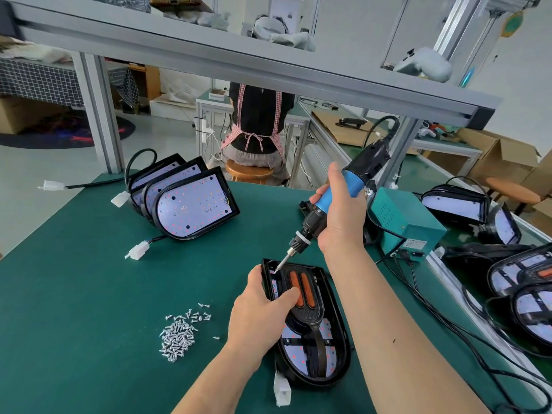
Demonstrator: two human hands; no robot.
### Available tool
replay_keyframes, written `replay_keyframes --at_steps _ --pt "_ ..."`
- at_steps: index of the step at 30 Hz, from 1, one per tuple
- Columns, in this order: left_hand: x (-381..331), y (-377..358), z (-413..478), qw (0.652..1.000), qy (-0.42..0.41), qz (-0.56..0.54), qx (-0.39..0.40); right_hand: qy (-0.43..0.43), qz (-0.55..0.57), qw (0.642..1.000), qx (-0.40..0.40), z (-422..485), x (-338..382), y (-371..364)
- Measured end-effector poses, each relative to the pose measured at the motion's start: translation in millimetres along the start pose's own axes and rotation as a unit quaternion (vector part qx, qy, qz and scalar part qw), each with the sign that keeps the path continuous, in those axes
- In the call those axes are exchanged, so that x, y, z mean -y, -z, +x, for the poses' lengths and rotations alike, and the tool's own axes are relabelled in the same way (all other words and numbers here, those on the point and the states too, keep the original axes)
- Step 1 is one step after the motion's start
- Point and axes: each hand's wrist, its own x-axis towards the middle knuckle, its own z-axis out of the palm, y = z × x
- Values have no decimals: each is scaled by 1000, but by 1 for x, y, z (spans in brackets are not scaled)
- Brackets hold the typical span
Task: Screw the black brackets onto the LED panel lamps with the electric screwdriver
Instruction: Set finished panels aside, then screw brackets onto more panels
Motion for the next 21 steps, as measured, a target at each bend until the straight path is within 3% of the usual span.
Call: replay_keyframes --at_steps 21 --pt "-1 0 -1 1000 10 12 3 68 -61 994 62 -13 3 -18"
